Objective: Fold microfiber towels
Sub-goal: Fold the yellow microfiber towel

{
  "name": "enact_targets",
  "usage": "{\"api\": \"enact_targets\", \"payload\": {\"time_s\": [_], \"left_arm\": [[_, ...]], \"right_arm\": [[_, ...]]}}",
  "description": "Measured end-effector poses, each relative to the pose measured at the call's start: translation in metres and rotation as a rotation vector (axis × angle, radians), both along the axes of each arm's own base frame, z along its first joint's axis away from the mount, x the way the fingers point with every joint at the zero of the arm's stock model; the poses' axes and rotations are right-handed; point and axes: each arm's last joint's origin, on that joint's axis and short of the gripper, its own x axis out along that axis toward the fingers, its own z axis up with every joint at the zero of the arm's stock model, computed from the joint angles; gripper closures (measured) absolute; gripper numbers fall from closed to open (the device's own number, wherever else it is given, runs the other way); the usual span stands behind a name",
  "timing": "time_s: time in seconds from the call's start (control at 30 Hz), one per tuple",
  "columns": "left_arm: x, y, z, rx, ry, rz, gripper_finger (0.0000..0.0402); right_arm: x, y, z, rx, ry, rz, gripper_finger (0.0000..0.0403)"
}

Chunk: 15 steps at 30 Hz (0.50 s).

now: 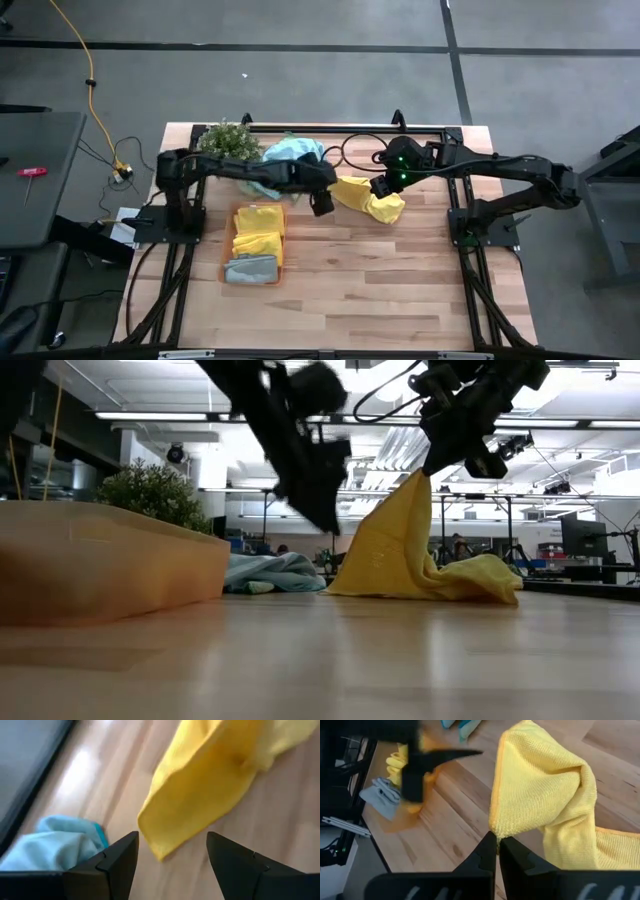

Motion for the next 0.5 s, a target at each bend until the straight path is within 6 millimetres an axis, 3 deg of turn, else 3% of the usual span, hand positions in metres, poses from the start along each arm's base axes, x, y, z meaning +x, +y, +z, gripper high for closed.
{"api": "enact_targets", "payload": {"time_s": [0.23,0.5], "left_arm": [[0.002,0.034,-0.036,-0.076,0.071,-0.010,0.0177],[0.013,0.036,-0.062,-0.109,0.071,-0.145,0.0177]], "right_arm": [[0.000,0.001,0.000,-0.003,0.000,0.006,0.0403],[0.000,0.001,0.000,0.003,-0.002,0.010,0.0403]]}}
